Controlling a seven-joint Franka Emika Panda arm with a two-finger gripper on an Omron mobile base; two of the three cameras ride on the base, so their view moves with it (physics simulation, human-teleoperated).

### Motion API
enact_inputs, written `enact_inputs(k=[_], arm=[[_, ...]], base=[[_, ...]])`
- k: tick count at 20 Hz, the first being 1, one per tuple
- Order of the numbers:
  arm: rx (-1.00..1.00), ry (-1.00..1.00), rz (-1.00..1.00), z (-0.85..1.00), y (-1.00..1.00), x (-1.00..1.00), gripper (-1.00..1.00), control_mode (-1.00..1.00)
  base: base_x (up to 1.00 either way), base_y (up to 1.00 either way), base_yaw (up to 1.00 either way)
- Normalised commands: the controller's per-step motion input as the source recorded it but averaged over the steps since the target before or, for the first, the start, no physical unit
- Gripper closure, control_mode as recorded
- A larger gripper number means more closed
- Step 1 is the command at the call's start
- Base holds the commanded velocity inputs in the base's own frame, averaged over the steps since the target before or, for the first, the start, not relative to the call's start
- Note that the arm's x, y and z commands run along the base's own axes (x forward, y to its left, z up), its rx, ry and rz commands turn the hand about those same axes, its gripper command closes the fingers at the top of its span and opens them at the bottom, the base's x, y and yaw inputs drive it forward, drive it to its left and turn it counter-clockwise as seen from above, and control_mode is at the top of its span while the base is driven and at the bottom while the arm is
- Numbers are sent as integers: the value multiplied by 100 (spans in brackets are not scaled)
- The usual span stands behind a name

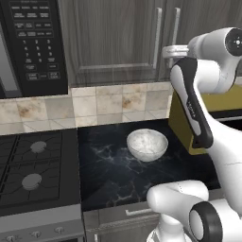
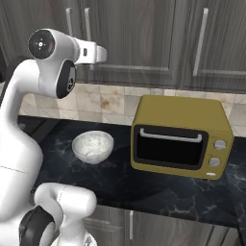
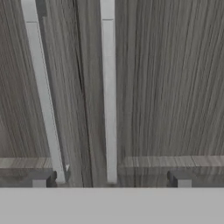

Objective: Open the cabinet. Pick the banana and kiwi from the cabinet and place them into the bowl. Then close the cabinet.

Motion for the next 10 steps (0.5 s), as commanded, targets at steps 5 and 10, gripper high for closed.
enact_inputs(k=[5, 10], arm=[[0, 0, 0, 0, -8, 21, -100, -100], [0, 0, 0, 0, 0, 23, -100, -100]], base=[[0, 0, 0], [0, 0, 0]])
